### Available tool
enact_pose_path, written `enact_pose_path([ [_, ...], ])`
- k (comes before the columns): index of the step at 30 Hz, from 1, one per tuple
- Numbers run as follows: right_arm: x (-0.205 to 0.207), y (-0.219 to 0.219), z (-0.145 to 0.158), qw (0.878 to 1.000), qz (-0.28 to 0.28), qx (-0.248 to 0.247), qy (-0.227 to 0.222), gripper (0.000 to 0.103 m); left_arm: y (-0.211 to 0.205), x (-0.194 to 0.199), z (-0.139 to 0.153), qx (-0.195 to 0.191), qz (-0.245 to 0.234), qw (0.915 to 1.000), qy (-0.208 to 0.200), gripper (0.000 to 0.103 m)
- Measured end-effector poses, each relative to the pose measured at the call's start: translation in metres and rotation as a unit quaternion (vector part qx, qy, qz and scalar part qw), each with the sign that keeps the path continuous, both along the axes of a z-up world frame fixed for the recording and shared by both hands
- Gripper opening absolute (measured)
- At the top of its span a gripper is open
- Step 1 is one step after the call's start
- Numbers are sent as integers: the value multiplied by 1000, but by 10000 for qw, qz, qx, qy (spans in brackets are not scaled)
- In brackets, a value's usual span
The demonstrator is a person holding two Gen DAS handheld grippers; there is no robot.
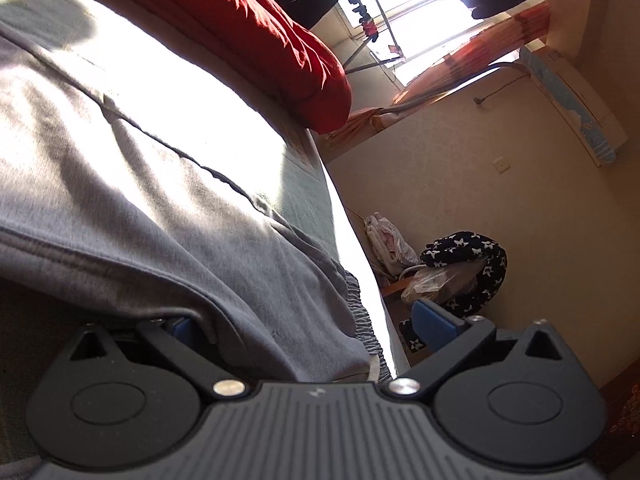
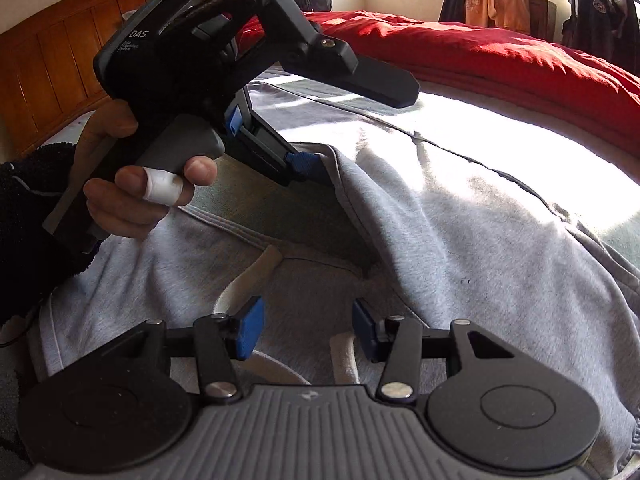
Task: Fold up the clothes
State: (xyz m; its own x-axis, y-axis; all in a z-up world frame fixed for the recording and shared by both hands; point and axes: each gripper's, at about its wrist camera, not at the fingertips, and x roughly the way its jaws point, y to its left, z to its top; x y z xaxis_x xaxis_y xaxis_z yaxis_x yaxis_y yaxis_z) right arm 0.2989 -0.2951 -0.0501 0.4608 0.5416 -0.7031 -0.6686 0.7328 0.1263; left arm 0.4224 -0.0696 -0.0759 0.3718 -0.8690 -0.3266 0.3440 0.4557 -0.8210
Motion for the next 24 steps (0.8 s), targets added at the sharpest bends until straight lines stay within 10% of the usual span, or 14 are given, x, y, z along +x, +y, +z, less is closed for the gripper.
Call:
enact_pose_path([
  [11,33,27,-29,9990,-217,-331,207,54,0,-1,7,112,-170,9998,-56,102],
  [24,7,16,9,9995,-183,-221,-119,56,15,-17,-5,270,-184,9992,-223,102],
])
